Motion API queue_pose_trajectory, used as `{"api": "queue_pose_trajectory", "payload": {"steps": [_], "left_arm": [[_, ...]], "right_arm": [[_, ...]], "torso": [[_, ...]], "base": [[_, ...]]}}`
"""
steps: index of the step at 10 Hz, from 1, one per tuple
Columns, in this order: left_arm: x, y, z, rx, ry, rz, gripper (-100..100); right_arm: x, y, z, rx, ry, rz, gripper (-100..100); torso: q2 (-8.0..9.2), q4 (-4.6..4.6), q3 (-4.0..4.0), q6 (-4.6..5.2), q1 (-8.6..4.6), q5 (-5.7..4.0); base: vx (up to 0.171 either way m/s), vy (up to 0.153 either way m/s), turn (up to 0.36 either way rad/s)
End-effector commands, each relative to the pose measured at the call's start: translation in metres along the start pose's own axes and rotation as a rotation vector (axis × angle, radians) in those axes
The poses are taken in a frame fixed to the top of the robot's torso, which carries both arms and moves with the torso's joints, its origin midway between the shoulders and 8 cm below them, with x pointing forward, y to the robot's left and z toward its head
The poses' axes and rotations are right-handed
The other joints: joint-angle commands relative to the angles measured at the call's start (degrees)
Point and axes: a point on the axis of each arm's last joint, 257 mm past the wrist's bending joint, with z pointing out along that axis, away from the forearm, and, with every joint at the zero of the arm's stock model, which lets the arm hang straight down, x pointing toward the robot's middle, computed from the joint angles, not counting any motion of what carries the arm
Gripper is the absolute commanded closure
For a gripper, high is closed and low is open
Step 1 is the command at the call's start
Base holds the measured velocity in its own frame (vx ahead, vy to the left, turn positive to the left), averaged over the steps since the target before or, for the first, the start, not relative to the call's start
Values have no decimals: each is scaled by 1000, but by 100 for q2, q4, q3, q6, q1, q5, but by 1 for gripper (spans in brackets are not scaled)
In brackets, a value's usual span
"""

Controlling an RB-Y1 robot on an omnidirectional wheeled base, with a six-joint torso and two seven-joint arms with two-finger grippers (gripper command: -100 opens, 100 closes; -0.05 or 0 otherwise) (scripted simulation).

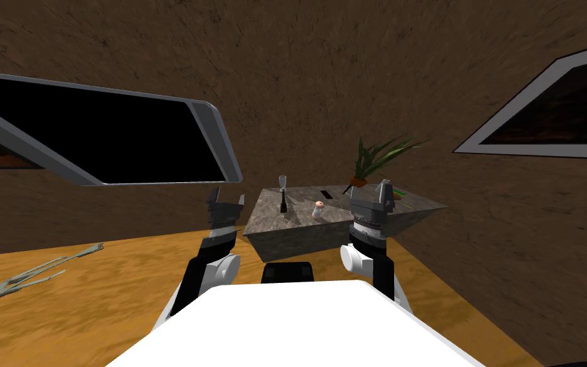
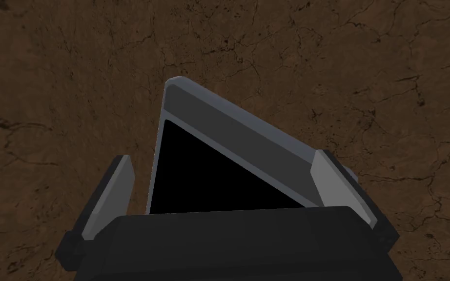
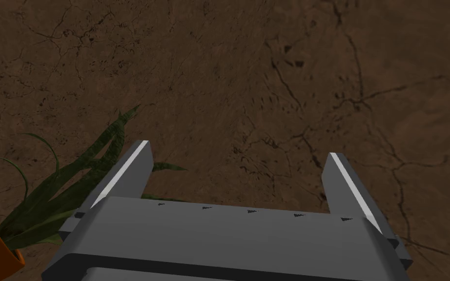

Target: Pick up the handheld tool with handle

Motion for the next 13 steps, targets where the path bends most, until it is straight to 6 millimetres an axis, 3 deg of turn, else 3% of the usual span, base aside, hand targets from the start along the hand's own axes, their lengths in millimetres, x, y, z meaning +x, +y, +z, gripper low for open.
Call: {"api": "queue_pose_trajectory", "payload": {"steps": [1,6,8,9,13], "left_arm": [[1,5,-5,-23,26,49,-100],[-1,34,-35,-137,140,293,-100],[-10,54,-59,-213,211,460,-100],[-9,55,-59,-215,225,465,-100],[-32,85,-103,-335,385,758,-100]], "right_arm": [[0,0,0,0,0,0,0],[0,0,0,0,0,0,0],[0,0,0,0,0,0,0],[0,0,0,0,0,0,0],[0,0,0,0,0,0,0]], "torso": [[0,0,0,0,0,0],[16,4,9,1,34,8],[13,3,7,0,27,6],[18,4,10,0,31,7],[20,5,12,0,35,9]], "base": [[-8,18,-46],[-30,60,-74],[-36,66,-84],[-51,55,-41],[-54,81,-80]]}}
